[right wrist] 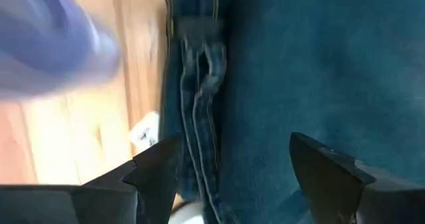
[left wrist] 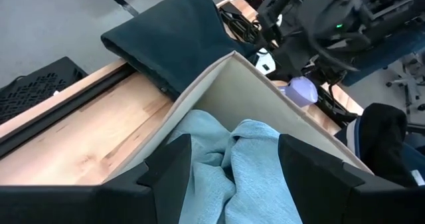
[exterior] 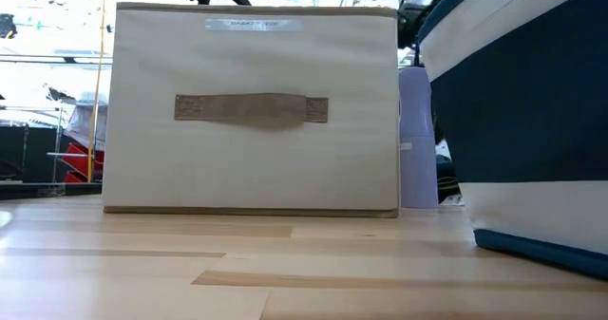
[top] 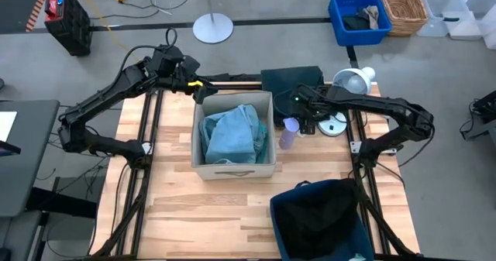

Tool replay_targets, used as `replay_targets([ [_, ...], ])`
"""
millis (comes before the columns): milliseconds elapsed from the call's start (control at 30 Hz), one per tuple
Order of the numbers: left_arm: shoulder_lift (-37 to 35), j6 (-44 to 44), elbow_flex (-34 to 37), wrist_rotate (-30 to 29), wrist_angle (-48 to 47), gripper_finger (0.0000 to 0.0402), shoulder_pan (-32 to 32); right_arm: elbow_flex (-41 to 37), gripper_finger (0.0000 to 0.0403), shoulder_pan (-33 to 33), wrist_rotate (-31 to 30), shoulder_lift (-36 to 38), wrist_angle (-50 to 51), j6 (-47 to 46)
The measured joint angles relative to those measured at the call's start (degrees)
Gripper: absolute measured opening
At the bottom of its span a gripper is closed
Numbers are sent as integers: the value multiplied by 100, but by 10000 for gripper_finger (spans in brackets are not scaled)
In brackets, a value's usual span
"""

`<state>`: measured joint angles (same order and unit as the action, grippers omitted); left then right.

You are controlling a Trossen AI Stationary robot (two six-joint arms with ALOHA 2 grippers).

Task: Sort clothes
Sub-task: Put the black pants into the blue laundry bin

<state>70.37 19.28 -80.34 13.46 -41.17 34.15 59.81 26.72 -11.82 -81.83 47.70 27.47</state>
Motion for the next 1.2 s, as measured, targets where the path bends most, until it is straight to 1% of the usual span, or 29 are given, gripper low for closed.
replay_targets([
  [167, 0, 78, 0, -6, -4, 219, 0, 0, 291, 5, 71, -242, -105, 347],
  [400, 0, 136, 0, -31, -9, 219, 0, -1, 291, 99, 127, -344, -156, 386],
  [633, 0, 136, 0, -71, -9, 219, 0, -15, 291, 261, 527, -362, -279, 296],
  [1000, 0, 136, 0, -93, -9, 219, 0, -38, 291, -148, 577, -358, -659, -73],
  [1200, 0, 136, 0, -91, -11, 219, 0, -46, 291, -210, 549, -47, -764, -269],
])
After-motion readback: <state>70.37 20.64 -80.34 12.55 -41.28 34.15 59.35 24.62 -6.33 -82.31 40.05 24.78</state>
